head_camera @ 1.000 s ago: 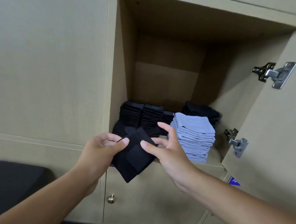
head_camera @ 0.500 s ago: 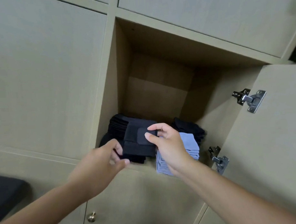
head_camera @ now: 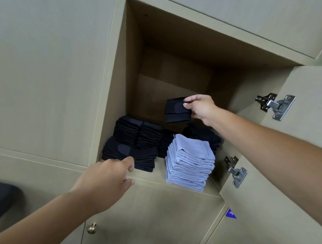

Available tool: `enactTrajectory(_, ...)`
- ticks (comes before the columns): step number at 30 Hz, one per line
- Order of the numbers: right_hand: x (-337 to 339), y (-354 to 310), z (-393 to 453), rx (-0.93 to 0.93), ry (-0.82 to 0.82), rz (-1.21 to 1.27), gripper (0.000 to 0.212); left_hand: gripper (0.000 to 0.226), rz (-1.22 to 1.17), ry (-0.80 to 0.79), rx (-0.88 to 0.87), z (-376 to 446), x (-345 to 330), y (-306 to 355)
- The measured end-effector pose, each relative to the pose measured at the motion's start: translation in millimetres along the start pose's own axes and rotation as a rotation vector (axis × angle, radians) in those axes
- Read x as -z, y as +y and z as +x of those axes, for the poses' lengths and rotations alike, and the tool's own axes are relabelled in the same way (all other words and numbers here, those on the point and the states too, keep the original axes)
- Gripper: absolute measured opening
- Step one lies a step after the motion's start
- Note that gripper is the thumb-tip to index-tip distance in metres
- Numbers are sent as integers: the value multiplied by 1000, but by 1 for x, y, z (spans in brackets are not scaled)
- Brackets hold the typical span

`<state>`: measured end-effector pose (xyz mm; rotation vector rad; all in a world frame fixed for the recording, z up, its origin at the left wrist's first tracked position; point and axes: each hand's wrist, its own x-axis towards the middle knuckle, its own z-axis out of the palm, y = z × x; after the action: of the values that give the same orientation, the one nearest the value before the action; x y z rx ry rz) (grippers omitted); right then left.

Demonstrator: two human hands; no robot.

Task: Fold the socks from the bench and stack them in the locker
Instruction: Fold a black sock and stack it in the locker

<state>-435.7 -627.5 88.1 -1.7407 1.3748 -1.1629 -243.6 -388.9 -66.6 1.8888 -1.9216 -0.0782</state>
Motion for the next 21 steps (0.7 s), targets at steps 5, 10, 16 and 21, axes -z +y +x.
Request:
enactTrajectory(5,-6,17,19,-107,-14,-100,19,17,36,0,-21,6,-10,0)
enactTrajectory(10,-15,31,29,-227,-67,-161,24,19,53,-30,-20,9,-17,2)
enactTrajectory(16,-26,38,40,-288,-145,-200,31,20,61,-87,-25,7,-19,4)
enactTrajectory(21,-29,43,45,-279,-180,-367,27,20,64,-106,-31,4,-17,2)
